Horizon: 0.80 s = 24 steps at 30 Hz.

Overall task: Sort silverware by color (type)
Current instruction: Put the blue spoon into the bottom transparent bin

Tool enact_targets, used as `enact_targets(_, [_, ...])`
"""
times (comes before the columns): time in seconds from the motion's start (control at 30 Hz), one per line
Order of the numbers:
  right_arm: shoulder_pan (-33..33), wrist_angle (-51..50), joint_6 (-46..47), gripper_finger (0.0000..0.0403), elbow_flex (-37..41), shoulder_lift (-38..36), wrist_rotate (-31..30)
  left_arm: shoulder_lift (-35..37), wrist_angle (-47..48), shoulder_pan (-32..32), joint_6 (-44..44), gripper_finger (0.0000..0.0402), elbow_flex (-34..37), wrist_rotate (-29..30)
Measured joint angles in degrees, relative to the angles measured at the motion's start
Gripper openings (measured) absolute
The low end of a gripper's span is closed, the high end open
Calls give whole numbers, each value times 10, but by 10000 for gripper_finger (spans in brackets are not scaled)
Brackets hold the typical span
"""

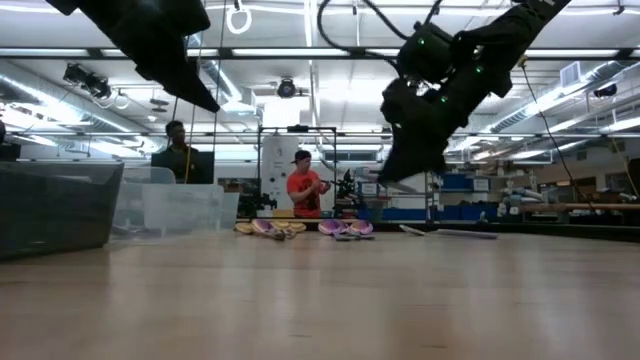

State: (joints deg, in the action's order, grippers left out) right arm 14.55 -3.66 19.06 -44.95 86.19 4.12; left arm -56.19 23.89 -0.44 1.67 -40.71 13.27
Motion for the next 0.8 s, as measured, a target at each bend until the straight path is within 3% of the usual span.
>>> enact_targets(0.2, [-8, 43, -11, 75, 0, 0, 37, -32, -13, -66, 0, 183, -1, 21])
enact_targets(0.4, [-18, 75, -25, 76, 0, 0, 37, -39, -20, -122, -3, 183, -1, 110])
enact_targets(0.6, [-7, 129, -71, 76, 0, 0, 14, -39, -92, -111, -28, 183, -11, 167])
enact_targets(0.8, [23, 199, -114, 77, 0, 0, 4, -39, -54, -81, -7, 183, -129, 151])
